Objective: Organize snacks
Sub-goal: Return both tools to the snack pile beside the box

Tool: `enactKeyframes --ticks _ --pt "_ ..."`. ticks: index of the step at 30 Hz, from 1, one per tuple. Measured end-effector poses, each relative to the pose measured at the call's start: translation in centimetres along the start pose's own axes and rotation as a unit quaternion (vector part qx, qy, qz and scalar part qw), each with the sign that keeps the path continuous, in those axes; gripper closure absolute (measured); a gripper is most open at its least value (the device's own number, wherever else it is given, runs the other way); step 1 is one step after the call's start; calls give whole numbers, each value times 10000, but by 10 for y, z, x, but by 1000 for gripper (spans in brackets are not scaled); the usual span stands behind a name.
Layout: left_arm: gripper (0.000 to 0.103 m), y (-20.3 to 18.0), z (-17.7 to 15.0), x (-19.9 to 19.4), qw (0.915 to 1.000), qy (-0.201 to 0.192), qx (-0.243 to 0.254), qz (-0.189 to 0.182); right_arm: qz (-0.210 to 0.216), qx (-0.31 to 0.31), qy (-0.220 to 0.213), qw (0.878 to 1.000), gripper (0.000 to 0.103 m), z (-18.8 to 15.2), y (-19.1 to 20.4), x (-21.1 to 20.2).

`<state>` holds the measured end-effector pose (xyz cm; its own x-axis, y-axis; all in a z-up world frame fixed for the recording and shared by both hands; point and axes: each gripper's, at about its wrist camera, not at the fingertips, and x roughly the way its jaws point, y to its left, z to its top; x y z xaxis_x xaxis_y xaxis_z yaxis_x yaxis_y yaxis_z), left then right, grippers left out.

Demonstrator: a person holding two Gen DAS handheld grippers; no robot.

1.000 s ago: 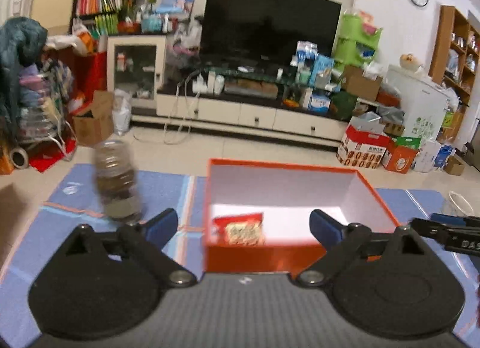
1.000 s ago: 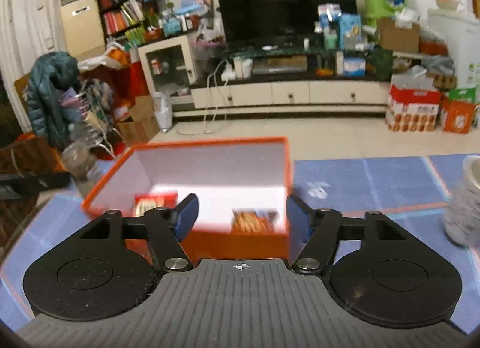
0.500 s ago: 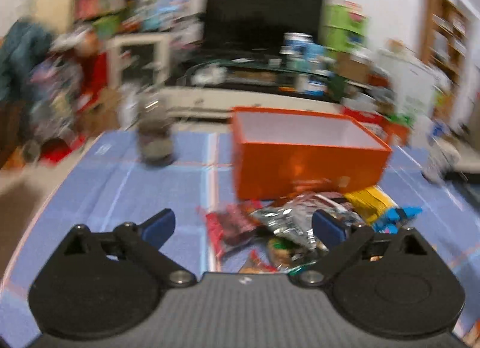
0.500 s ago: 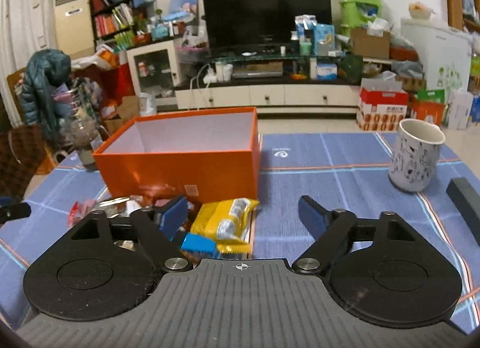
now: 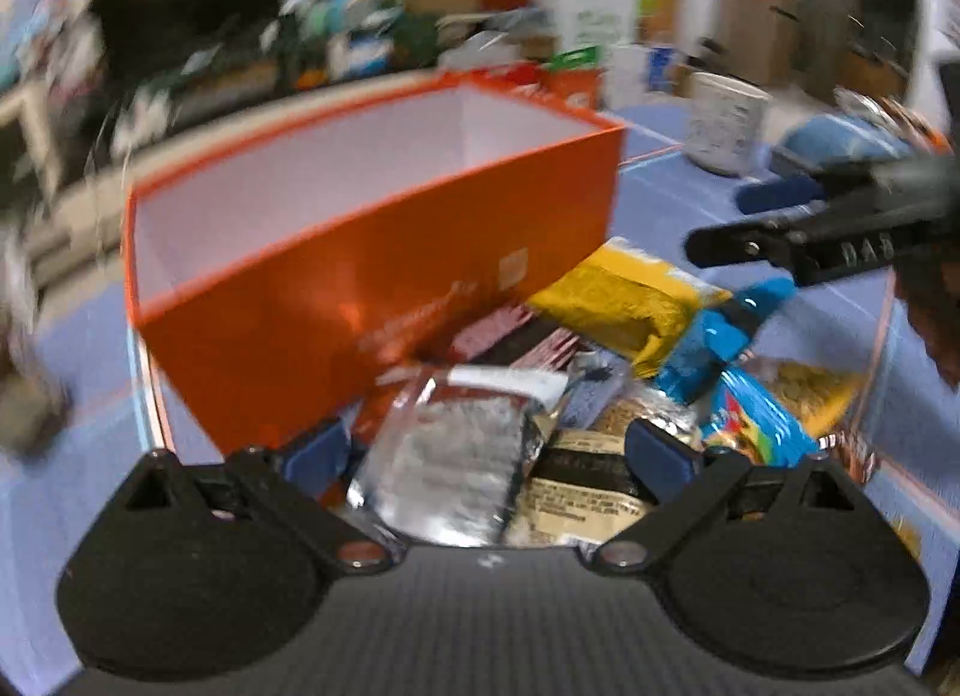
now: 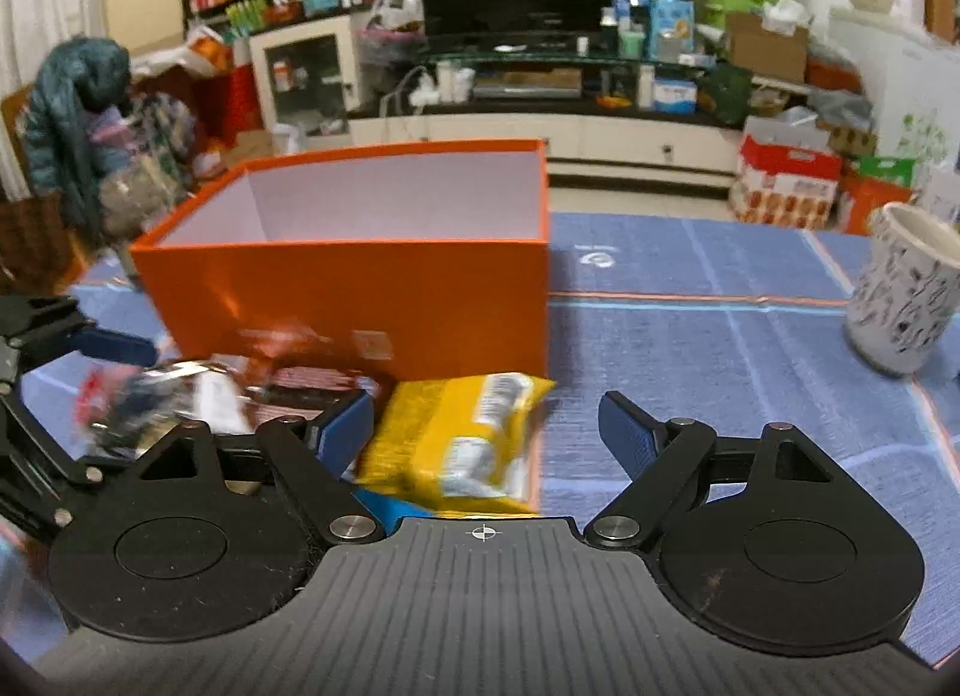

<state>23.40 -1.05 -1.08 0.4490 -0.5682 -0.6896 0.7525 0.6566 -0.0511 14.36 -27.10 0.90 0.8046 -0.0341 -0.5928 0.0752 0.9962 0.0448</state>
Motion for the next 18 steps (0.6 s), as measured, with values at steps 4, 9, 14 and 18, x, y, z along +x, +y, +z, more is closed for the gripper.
enactKeyframes --ticks 4,9,14,18 --pt "6 -8 -12 -22 9960 -227 -857 -120 13 91 184 9998 29 -2 -4 18" --pt "6 -17 -22 -49 9888 -347 -1434 -222 130 323 174 9992 28 2 -3 28" --pt "6 -13 -20 -55 9812 -604 -1693 703 164 478 447 9977 27 3 5 43" --pt "6 -3 -24 -61 9721 -703 -2040 916 -87 350 220 9991 28 10 8 28"
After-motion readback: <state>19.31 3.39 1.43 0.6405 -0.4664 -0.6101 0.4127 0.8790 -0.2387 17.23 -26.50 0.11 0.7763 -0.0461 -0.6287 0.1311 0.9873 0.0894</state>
